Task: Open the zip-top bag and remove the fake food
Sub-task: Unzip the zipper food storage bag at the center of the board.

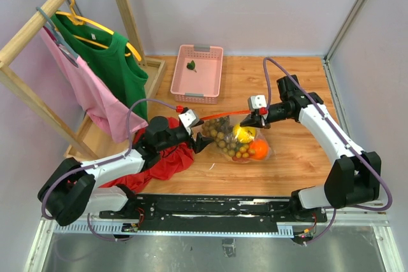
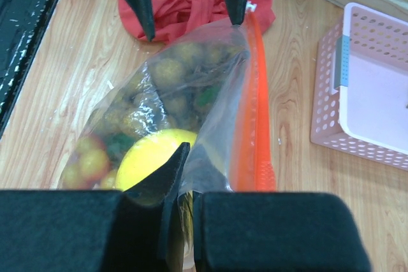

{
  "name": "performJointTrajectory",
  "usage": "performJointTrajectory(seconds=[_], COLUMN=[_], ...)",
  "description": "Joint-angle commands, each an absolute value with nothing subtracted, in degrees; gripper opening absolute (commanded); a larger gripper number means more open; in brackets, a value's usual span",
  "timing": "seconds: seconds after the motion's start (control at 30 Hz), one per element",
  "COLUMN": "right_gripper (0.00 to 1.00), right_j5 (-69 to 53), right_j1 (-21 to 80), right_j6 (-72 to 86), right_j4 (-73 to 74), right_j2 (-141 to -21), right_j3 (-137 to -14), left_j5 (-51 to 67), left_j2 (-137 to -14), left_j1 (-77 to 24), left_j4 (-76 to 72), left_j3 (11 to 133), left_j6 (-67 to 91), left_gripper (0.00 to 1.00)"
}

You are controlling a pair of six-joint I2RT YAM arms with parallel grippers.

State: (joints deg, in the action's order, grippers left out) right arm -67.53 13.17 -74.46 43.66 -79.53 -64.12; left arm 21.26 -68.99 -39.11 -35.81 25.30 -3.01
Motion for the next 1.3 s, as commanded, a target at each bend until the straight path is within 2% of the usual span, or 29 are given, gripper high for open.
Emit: performJointTrajectory(seconds=[0.0, 0.2, 0.37, 0.47, 0.6, 0.8, 1.0, 1.13, 1.27], right_gripper=[0.05, 0.04, 0.04, 0.03, 0.03, 0.03, 0.03, 0.02, 0.02], right_j5=[-68.8, -70.0, -69.8, -70.2, -70.7, -71.3, -71.1, -71.4, -71.5], right_j1=[11.7, 10.1, 9.8, 9.7, 9.7, 9.7, 9.3, 9.3, 9.3], right_j6=[-80.7, -83.7, -85.5, -86.5, -88.5, -88.7, -91.6, -94.5, -95.0], right_j4=[51.5, 53.8, 54.7, 55.3, 55.3, 53.9, 55.7, 57.8, 58.0], right_j2=[-81.1, -82.9, -83.6, -83.9, -83.5, -82.5, -82.4, -82.4, -82.4], right_j3=[-67.0, -68.7, -68.9, -69.0, -68.0, -66.6, -66.3, -66.0, -66.0], left_j5=[22.5, 22.0, 19.5, 20.5, 23.3, 26.6, 23.2, 31.0, 41.4], left_j2=[-69.9, -69.0, -66.6, -66.1, -67.0, -71.4, -68.7, -67.1, -71.2], left_j1=[-38.8, -38.8, -38.4, -37.4, -36.8, -36.8, -34.7, -29.1, -25.4], left_j4=[-36.4, -37.0, -39.3, -38.2, -35.0, -27.6, -27.0, -26.3, -21.1], left_j3=[27.2, 26.9, 25.3, 25.5, 27.1, 32.8, 34.3, 35.3, 40.5], left_j6=[-3.4, -1.8, -0.8, -1.2, -1.5, -2.9, -6.8, -8.1, -9.2], left_gripper=[0.83, 0.83, 0.9, 0.91, 0.88, 0.76, 0.8, 0.81, 0.74])
